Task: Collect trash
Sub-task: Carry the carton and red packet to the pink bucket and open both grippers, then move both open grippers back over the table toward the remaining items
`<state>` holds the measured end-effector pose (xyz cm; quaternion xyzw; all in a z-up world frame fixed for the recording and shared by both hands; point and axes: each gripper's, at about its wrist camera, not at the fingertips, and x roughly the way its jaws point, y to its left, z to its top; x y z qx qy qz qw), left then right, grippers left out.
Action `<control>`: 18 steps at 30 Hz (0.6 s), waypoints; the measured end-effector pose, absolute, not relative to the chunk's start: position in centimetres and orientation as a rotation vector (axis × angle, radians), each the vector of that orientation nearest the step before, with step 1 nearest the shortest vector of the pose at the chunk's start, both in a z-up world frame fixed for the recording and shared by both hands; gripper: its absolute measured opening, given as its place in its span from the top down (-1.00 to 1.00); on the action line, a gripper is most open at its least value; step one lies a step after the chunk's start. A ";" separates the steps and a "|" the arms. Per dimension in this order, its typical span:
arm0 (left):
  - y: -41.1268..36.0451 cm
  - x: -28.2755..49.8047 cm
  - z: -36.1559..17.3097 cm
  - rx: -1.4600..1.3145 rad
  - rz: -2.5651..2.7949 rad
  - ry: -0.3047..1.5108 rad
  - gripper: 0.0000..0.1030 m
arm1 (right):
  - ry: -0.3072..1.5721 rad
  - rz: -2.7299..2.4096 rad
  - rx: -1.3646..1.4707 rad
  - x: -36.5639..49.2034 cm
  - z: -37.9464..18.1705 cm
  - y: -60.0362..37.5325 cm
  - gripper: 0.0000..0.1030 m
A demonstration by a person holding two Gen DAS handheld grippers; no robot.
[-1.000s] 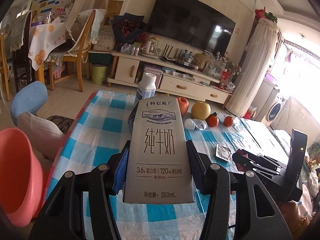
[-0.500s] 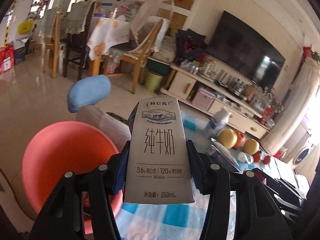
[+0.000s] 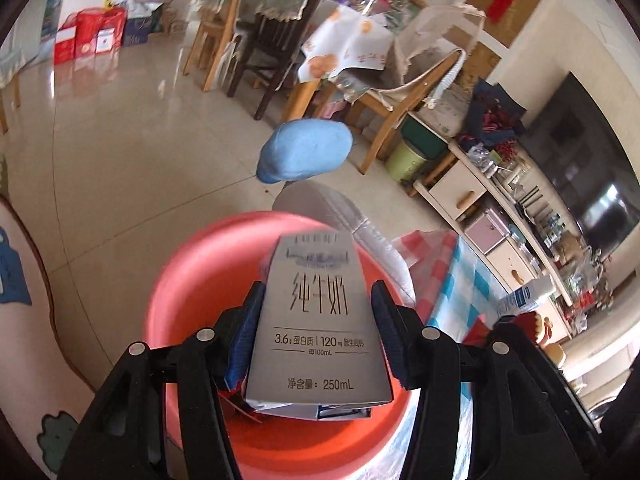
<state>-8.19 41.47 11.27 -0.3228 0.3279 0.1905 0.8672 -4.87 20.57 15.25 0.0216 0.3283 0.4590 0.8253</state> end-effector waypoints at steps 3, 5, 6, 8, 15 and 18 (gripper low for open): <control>42.5 -8.5 10.4 -0.691 0.461 0.712 -0.33 | 0.747 0.986 0.093 -4.3 14.2 21.8 0.22; 42.6 -8.7 10.2 -0.699 0.474 0.711 -0.51 | 0.767 0.980 0.143 -3.8 13.8 21.7 0.06; 42.8 -8.8 10.3 -0.702 0.472 0.700 -0.55 | 0.768 0.972 0.164 -3.8 13.8 21.6 -0.09; 42.6 -8.9 10.3 -0.688 0.483 0.691 -0.70 | 0.762 0.948 0.183 -4.1 13.7 20.9 -0.30; 41.4 -8.9 11.0 -0.653 0.463 0.632 -0.75 | 0.687 0.831 0.131 -5.4 14.1 16.8 -0.68; 40.1 -9.0 11.6 -0.628 0.431 0.561 -0.75 | 0.677 0.786 0.088 -6.1 13.8 14.9 -0.72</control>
